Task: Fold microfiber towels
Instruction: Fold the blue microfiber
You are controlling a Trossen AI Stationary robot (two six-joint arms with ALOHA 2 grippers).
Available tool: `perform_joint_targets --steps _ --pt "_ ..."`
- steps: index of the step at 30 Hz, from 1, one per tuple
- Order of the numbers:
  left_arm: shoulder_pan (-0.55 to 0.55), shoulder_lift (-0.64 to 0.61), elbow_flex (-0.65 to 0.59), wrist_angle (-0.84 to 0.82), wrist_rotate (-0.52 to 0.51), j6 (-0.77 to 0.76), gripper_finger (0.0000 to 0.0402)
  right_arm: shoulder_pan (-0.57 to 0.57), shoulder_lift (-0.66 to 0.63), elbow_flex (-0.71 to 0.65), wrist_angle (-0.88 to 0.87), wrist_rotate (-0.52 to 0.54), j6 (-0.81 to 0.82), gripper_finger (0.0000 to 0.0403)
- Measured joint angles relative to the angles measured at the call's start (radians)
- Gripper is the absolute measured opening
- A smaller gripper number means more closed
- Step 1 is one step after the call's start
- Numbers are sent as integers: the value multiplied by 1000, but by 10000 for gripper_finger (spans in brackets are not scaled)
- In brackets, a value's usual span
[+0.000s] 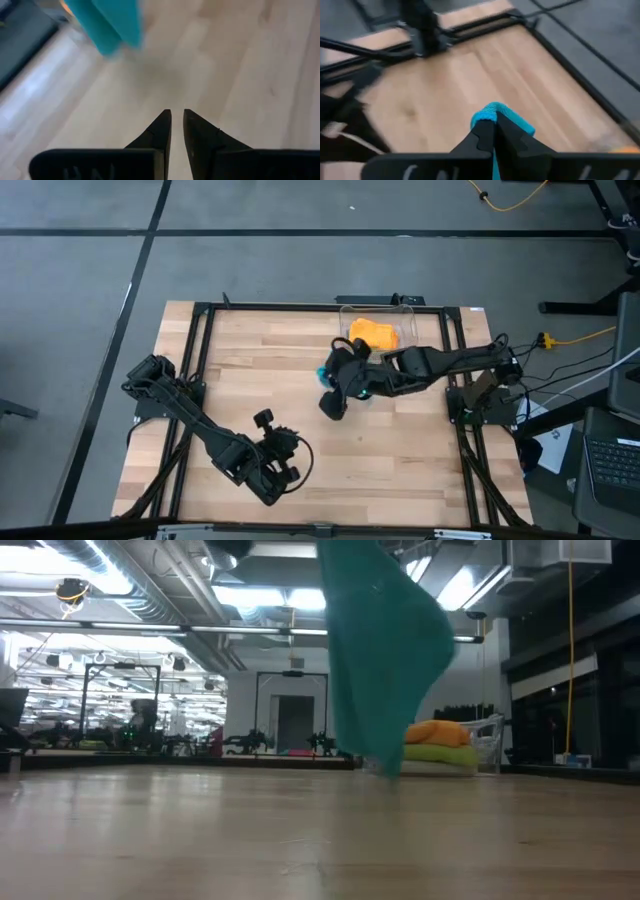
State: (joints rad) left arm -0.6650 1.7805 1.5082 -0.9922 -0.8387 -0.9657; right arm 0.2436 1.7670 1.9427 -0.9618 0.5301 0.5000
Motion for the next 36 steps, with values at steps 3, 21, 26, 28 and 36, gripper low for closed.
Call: perform_joint_targets --steps 3,21,26,28,36 --pt "21 0 0 40 -77 4 41 -8 1 0 58 -92 -67 3" --pt "126 0 0 367 -266 317 92 -67 -9 0 1 -176 -96 4" --pt "194 0 0 375 -253 263 148 -84 -9 0 1 -164 -104 4" --pt "220 0 0 384 -237 262 165 -85 -9 0 0 -140 -114 4" --pt "309 0 0 430 -223 241 183 -85 -15 16 36 -122 -68 4"
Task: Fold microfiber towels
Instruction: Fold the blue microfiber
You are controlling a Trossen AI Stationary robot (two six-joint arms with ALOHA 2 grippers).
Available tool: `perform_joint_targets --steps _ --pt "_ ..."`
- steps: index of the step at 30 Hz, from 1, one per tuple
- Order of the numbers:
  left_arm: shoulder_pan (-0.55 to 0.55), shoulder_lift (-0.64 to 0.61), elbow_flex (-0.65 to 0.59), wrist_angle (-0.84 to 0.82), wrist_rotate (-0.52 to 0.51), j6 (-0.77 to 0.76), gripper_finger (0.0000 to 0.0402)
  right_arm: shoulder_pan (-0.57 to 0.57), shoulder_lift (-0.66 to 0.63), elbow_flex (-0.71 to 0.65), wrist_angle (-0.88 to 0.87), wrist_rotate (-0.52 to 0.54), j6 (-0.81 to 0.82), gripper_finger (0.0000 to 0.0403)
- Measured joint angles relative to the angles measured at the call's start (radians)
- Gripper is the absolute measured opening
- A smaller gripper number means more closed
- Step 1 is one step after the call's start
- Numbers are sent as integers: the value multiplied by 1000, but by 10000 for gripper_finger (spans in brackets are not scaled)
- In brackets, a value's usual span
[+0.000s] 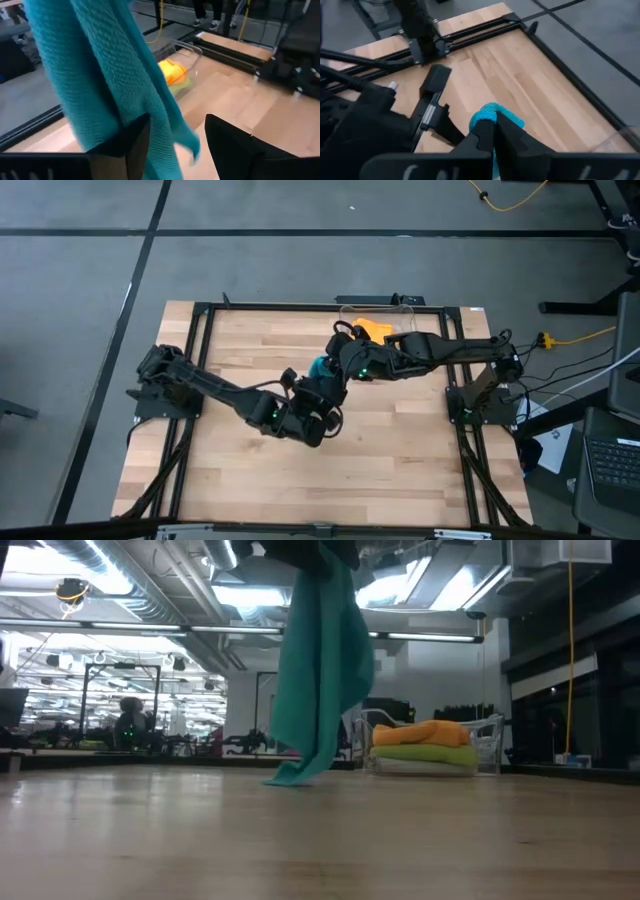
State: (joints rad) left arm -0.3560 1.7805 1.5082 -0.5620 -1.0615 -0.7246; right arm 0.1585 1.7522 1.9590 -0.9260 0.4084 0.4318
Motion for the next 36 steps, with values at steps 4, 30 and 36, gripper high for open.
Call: perform_joint_targets --steps 4,30,36 --pt "26 0 0 11 -45 7 183 0 -1 0 4 34 8 4" --pt "64 0 0 -71 48 28 183 35 0 0 3 -9 27 4" --pt "62 0 0 -143 185 -11 182 36 0 1 2 51 3 4"
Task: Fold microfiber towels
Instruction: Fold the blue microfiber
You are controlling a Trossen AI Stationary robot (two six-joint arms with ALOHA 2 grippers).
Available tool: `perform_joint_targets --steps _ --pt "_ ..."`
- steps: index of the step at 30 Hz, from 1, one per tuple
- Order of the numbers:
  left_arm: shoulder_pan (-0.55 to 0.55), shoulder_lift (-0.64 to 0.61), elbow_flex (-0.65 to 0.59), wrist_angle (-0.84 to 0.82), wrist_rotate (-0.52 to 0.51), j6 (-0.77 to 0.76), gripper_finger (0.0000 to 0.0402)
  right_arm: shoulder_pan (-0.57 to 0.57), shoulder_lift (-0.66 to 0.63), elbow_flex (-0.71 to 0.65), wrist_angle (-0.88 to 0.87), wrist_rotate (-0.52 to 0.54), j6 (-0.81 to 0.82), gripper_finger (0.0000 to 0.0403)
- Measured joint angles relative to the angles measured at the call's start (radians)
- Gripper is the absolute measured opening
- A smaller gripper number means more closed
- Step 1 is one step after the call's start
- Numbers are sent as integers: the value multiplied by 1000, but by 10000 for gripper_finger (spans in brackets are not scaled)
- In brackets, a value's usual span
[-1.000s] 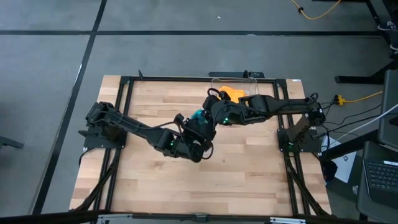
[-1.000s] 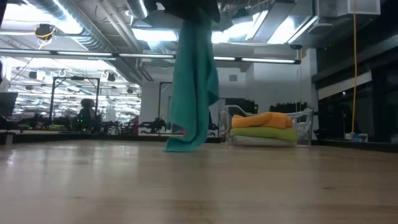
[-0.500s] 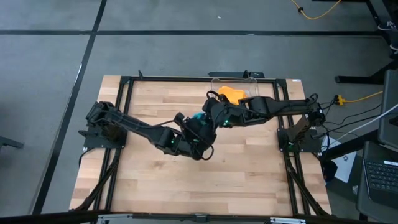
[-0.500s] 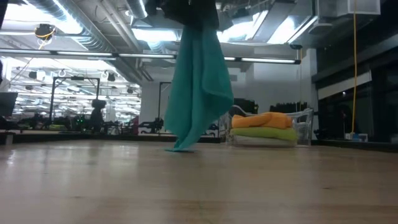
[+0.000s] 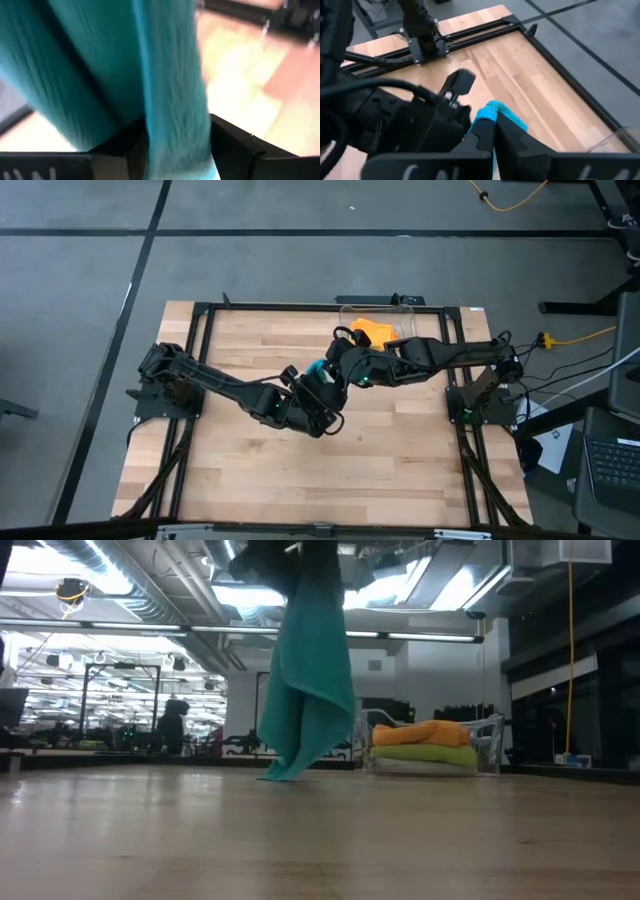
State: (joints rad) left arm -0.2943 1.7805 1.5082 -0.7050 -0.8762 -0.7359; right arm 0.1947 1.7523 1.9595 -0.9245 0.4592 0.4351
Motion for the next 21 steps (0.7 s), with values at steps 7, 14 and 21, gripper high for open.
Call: perform_joint_targets --steps 7,14,21 --pt "-8 19 -11 -128 95 -92 164 0 -1 28 1 26 -19 4" --pt "-26 27 -65 -142 176 -128 164 0 -3 36 -28 23 -21 4" --pt "-60 29 -104 -145 185 -148 163 0 -3 33 -47 26 -21 4"
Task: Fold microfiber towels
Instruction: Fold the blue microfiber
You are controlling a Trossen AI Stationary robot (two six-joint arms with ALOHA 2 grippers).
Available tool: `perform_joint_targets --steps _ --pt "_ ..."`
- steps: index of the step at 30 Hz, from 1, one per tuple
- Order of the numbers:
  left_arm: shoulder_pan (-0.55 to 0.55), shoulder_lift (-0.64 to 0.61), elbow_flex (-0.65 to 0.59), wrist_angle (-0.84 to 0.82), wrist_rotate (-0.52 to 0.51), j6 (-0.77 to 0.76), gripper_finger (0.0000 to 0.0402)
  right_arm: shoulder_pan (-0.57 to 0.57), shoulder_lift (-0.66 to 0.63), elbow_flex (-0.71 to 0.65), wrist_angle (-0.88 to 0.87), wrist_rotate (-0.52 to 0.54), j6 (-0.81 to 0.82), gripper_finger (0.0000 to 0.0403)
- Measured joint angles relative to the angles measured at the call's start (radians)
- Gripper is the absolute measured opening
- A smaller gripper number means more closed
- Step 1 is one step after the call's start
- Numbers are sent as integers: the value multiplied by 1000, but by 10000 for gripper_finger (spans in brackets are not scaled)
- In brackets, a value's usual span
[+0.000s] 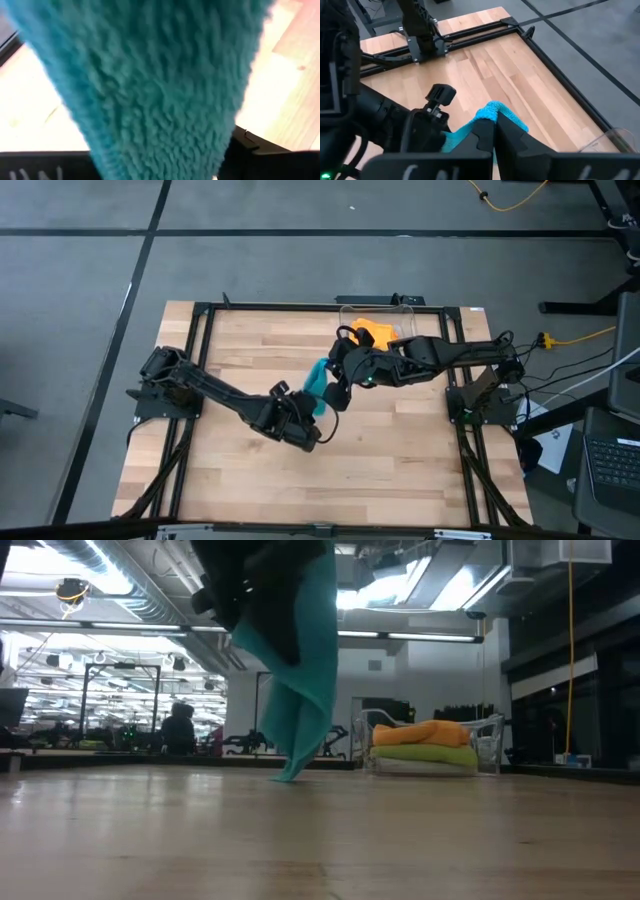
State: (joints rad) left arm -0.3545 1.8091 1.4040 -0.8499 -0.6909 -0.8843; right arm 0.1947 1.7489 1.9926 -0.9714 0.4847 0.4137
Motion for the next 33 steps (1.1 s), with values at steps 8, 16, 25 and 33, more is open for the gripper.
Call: perform_joint_targets --steps 8,16,25,33 --pt "-33 0 -4 -11 1 -4 162 0 0 -1 -42 1 1 4" --pt "-76 0 -4 -59 10 -5 135 0 1 -2 -185 1 35 4" --pt "-106 0 -4 -78 -12 -4 8 3 2 -2 -275 2 66 4" --pt "-113 -4 52 -209 -8 -5 0 5 2 -2 -365 1 75 4"
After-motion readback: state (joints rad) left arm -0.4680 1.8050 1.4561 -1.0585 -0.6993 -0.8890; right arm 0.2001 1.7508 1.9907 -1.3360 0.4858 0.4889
